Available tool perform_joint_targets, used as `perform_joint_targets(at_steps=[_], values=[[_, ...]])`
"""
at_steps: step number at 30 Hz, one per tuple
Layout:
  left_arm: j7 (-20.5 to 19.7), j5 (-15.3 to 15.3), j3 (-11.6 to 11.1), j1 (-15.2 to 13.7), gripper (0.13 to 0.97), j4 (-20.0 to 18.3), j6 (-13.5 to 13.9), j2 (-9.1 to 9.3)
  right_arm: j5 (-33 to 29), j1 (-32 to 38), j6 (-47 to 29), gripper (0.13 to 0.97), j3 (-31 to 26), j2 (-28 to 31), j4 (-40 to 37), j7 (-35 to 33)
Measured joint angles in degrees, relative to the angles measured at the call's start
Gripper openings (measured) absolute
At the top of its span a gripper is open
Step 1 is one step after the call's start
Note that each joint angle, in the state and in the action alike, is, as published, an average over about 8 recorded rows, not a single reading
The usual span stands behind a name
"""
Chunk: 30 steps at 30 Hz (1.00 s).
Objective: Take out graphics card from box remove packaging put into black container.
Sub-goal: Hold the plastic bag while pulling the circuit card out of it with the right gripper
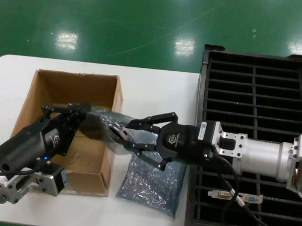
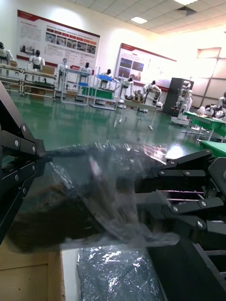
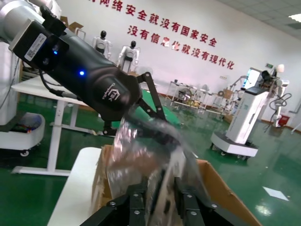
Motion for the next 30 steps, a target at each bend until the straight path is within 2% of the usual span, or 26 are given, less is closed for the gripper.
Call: perform_joint_targets(at_steps=[3, 11, 20, 24, 30], values=[[0.0, 0.0, 0.0, 0.0, 0.139, 0.0, 0.0, 0.00, -0.4, 0.7, -0.2, 0.250, -0.5, -0.2, -0.6, 1.0], [0.0, 0.0, 0.0, 0.0, 0.139, 0.0, 0.0, 0.00, -1.3, 3.5, 0.0, 0.375, -1.4, -1.5, -4.1, 3.6], [0.0, 0.0, 0.0, 0.0, 0.139, 0.0, 0.0, 0.00, -1.8, 4.8, 2.2, 0.477, -1.0, -3.0, -6.7, 5.7], [0.0, 0.0, 0.0, 0.0, 0.139, 0.0, 0.0, 0.00, -1.8, 4.7, 3.1, 0.477, -0.7, -3.5, -7.5, 5.8], [0.0, 0.0, 0.0, 0.0, 0.139, 0.0, 0.0, 0.00, -1.8, 5.1, 3.9, 0.433, -0.3, -4.4, -9.4, 5.5]])
